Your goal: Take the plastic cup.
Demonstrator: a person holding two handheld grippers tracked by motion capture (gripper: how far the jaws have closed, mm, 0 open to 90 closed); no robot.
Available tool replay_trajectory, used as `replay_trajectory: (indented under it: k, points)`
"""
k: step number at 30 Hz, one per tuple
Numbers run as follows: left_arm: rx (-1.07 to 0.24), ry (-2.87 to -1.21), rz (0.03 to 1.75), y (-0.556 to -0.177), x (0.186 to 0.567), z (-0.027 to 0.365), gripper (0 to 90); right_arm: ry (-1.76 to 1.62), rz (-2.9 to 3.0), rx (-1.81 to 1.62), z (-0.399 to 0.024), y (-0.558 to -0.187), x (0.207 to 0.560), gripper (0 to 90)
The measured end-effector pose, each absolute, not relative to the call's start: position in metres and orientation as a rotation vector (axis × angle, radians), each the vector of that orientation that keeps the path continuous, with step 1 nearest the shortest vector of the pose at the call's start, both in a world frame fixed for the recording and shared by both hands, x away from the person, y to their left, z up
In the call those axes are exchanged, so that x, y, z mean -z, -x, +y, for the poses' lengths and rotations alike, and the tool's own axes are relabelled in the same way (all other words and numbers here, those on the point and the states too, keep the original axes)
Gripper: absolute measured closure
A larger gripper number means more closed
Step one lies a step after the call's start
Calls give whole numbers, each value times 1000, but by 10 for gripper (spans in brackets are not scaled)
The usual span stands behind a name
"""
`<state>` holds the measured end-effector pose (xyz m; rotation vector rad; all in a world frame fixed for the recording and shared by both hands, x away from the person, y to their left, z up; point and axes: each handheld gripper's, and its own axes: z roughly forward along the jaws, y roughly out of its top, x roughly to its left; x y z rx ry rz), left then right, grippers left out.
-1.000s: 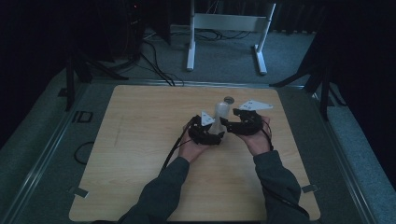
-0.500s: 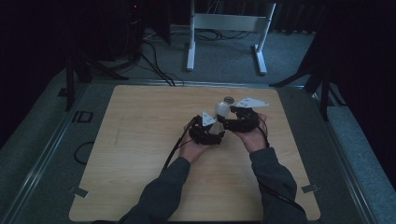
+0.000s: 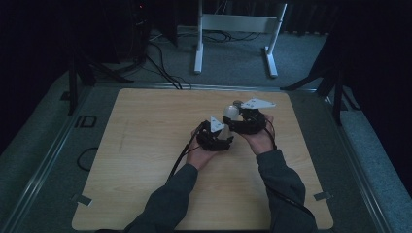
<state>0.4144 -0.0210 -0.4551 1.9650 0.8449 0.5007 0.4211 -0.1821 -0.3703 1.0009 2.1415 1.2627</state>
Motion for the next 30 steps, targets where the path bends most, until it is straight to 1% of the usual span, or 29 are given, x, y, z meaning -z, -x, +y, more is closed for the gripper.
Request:
replay_trajectory:
  k: [4,10,24,30]
  points:
    - [-504,-1968,841,-414,455,-21,260,-1002,2146,-1264,-182,-424,372,345]
    - [-505,-1973,842,-414,456,-21,262,-1008,2139,-1264,-181,-426,371,378]
    - [-510,-1971,838,-414,457,-22,262,-1003,2128,-1275,-181,-424,367,382]
    - [-499,-1941,849,-415,456,-22,201,-1011,2135,-1283,-181,-425,368,382]
